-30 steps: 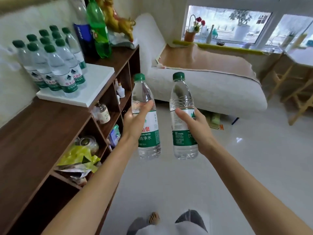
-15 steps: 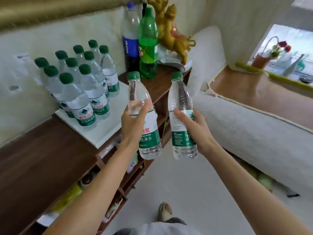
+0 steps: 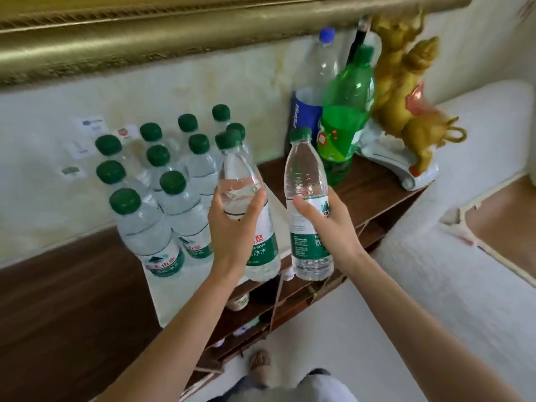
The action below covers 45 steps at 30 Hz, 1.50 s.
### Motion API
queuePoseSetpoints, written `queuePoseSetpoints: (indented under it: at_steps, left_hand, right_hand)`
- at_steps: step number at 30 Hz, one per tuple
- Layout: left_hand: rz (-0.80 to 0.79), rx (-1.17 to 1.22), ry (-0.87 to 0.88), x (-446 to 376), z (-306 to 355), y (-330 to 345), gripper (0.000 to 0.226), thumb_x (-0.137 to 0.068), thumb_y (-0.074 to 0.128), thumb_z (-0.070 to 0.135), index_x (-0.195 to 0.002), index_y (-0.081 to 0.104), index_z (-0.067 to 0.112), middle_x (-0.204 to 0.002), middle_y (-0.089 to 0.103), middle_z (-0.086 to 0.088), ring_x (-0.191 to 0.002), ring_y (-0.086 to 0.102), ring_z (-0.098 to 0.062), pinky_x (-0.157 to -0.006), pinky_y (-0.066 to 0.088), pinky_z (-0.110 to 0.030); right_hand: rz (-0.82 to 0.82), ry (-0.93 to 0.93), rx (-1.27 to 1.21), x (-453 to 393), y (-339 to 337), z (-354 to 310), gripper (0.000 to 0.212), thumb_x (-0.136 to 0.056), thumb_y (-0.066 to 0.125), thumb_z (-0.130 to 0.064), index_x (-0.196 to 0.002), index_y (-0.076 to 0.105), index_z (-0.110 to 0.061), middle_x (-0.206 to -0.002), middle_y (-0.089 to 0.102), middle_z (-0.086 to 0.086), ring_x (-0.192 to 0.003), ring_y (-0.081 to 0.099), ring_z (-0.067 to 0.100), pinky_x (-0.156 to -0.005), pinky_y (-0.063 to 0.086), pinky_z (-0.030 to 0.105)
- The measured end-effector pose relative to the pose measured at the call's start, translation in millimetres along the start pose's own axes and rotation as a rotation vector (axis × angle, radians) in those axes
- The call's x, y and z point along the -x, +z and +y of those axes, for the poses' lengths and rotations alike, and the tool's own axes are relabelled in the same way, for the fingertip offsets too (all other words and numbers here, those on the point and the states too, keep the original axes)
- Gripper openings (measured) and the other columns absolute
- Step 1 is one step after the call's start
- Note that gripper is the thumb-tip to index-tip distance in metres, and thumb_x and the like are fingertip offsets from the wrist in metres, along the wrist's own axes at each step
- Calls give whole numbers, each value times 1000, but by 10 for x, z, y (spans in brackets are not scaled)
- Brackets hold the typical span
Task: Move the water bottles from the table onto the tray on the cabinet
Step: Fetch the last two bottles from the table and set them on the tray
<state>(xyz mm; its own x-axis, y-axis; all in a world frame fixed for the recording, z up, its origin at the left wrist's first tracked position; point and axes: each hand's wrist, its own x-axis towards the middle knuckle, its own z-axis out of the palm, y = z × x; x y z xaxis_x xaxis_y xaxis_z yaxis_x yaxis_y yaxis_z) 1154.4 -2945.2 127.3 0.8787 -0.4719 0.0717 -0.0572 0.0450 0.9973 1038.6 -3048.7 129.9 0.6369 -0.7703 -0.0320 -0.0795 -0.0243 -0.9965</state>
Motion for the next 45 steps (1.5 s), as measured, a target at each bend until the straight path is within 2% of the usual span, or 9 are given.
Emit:
queuePoseSetpoints:
  at_steps: [5, 8, 13, 19, 25, 31, 37, 41, 45]
  left_hand:
    - [99, -38, 49, -231, -48, 205, 36, -78, 76, 32, -109, 61, 18, -100, 69, 10, -93, 64, 2, -83, 47, -11]
    - [208, -49, 60, -319, -87, 298, 28, -81, 75, 23, -105, 60, 26, -99, 68, 13, -93, 64, 2, -84, 47, -12]
    - [482, -21, 13, -293, -174, 504, 38, -76, 77, 38, -109, 58, 36, -109, 68, 13, -105, 63, -4, -100, 49, -34]
    - [708, -77, 31, -163, -195, 669, 59, -75, 80, 33, -117, 41, 47, -113, 51, 34, -104, 49, 25, -92, 36, -4]
    - [721, -198, 101, -7, -356, 673, 62, -77, 80, 18, -123, 40, 30, -114, 52, 27, -105, 51, 20, -88, 38, -1]
    - [684, -201, 79, 78, -539, 566, 70, -78, 79, 23, -135, 40, 14, -128, 57, 4, -120, 56, -9, -103, 47, -31]
    - [615, -297, 31, 236, -616, 487, 74, -77, 79, 10, -133, 36, 33, -128, 50, 22, -119, 49, 10, -97, 41, -9]
    - [672, -374, -153, 408, -849, 478, 67, -77, 80, 20, -134, 45, 19, -132, 51, 2, -115, 51, -4, -98, 48, -25]
    - [698, -394, -180, 369, -952, 490, 58, -77, 79, 19, -127, 52, 13, -125, 56, -1, -111, 54, -7, -83, 46, -8]
  right_hand:
    - [-91, -48, 9, -501, -48, 27, 37, -82, 71, -35, -115, 56, -28, -109, 68, -5, -100, 67, 10, -88, 54, 36]
    - [-192, -65, 8, -768, -79, 43, 33, -85, 69, -29, -114, 54, -30, -106, 68, -9, -95, 67, 2, -79, 53, 23]
    - [-418, -81, 13, -1101, -143, 127, 41, -82, 72, -30, -113, 47, -40, -110, 66, -15, -101, 65, 1, -81, 54, 22]
    - [-647, -131, 89, -1352, -175, 253, 60, -81, 74, -22, -125, 35, -29, -117, 57, -14, -106, 57, -8, -84, 47, 8]
    - [-766, -176, 180, -1405, -135, 412, 66, -78, 77, -17, -128, 34, -21, -120, 56, -7, -109, 57, -4, -94, 47, 20]
    - [-798, -179, 206, -1407, -107, 459, 70, -75, 80, -18, -129, 36, -21, -117, 59, -13, -110, 59, 1, -96, 49, 28]
    - [-823, -175, 334, -1426, -137, 465, 71, -72, 82, -16, -127, 37, -26, -108, 56, -23, -99, 57, -2, -80, 41, 7]
    - [-796, -174, 417, -1416, -151, 535, 76, -70, 84, -19, -132, 41, -20, -116, 59, -8, -101, 55, 6, -80, 39, 16]
    - [-783, -180, 452, -1405, -120, 541, 76, -69, 85, -19, -132, 41, -19, -118, 59, -7, -100, 54, 6, -82, 39, 18]
